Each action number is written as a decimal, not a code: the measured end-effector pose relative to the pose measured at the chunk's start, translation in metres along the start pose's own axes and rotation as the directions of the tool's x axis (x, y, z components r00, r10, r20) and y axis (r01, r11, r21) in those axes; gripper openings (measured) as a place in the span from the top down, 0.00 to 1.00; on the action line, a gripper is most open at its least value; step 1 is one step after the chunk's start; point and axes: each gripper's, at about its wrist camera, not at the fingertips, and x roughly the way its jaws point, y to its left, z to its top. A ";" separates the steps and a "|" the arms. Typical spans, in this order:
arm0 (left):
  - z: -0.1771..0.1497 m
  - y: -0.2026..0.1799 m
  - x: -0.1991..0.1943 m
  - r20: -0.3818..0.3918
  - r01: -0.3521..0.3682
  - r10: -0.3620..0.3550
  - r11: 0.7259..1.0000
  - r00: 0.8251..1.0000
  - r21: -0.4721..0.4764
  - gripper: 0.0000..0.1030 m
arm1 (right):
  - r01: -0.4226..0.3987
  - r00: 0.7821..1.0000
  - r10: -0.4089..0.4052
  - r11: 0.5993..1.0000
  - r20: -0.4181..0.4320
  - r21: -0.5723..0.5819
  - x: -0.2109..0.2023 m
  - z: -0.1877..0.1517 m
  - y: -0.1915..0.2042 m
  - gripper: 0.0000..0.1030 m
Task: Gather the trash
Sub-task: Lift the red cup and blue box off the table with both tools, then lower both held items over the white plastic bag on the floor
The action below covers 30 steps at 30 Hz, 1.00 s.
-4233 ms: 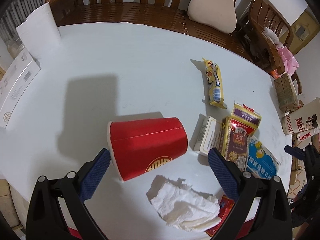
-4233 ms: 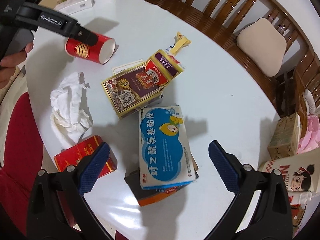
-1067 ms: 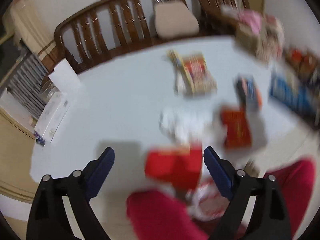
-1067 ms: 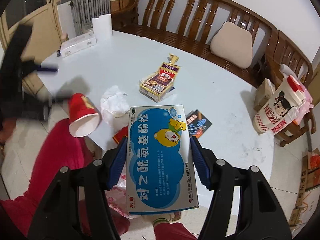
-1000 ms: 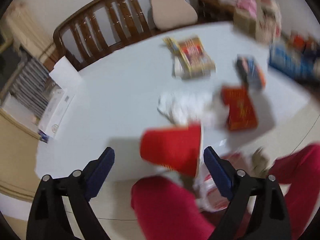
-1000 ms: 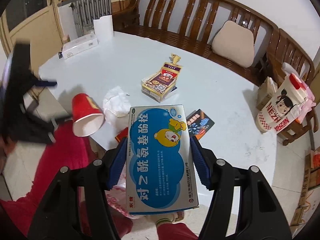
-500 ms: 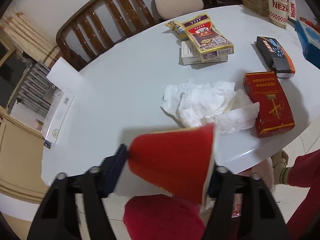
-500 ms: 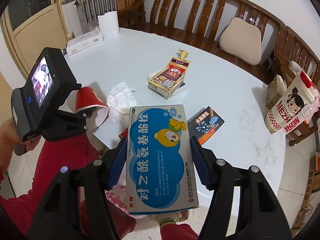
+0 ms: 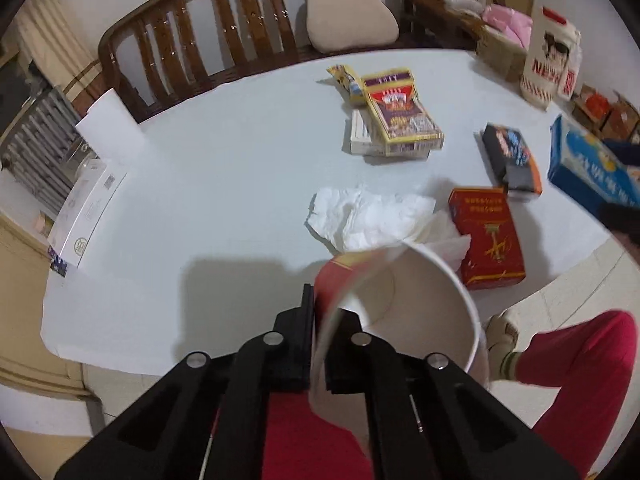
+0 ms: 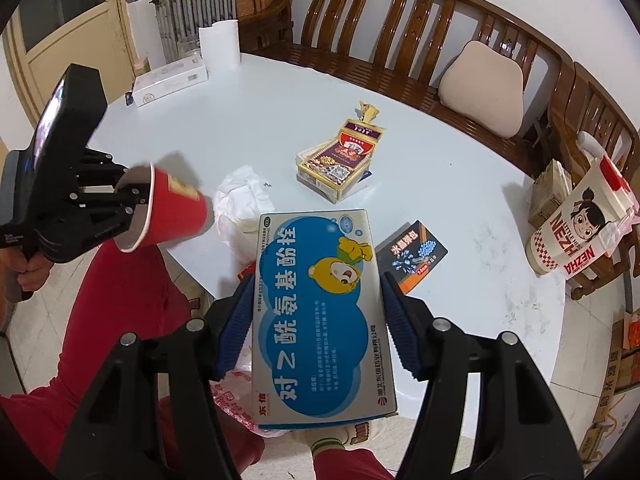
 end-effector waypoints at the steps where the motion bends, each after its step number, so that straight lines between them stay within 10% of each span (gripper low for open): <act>1: 0.000 0.002 -0.003 0.004 0.011 -0.011 1.000 1.000 -0.012 0.97 | 0.004 1.000 -0.004 1.000 0.004 -0.003 -0.002 0.000 0.001 0.41; 30: -0.075 -0.033 -0.085 0.111 0.116 -0.121 0.992 0.986 0.056 0.97 | 0.036 0.998 -0.033 0.998 0.051 -0.057 -0.054 -0.046 0.075 0.41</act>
